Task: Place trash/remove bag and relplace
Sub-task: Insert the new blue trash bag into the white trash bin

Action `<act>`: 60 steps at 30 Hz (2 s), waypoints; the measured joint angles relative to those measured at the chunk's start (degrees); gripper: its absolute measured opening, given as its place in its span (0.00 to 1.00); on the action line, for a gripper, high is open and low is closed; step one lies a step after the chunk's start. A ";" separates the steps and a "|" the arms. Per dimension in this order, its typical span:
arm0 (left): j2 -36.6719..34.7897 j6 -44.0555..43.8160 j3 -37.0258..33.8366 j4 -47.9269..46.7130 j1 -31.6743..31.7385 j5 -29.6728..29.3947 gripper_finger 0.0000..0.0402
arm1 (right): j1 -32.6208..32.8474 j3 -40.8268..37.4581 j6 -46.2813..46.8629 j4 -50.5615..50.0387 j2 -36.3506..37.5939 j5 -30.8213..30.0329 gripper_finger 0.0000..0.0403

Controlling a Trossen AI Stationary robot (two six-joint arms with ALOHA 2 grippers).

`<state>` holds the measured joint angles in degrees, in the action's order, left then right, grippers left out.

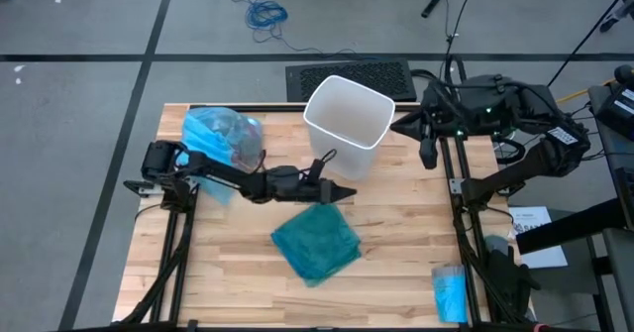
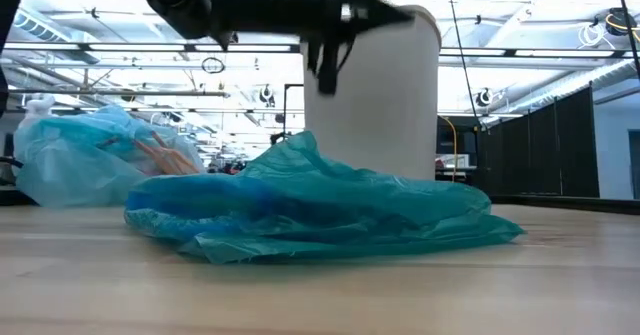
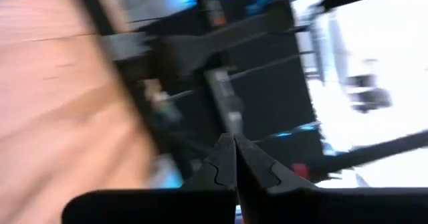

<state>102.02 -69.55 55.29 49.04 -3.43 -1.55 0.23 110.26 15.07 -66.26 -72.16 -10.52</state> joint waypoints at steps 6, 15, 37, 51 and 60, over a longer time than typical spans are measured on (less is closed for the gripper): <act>0.00 3.19 0.65 15.05 -3.76 1.15 0.00 | -0.02 -2.56 -0.78 -3.21 -0.22 -0.32 0.00; -4.71 21.03 15.26 -17.74 -9.52 1.48 0.00 | -0.20 -15.78 1.16 -0.64 -0.28 3.00 0.00; -6.21 34.43 41.58 -112.46 -13.29 -8.52 0.00 | 16.03 -43.66 22.06 26.91 0.87 10.68 0.00; -5.60 58.96 41.55 -118.19 -13.98 -9.73 0.00 | 16.01 -56.02 41.29 48.53 0.87 0.22 0.00; -5.62 59.73 41.55 -117.99 -14.28 -9.67 0.00 | 15.85 -55.47 42.49 52.41 0.90 -0.34 0.00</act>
<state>96.40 -9.82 96.84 -68.95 -17.72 -11.22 16.08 54.79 57.56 -13.85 -71.26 -10.86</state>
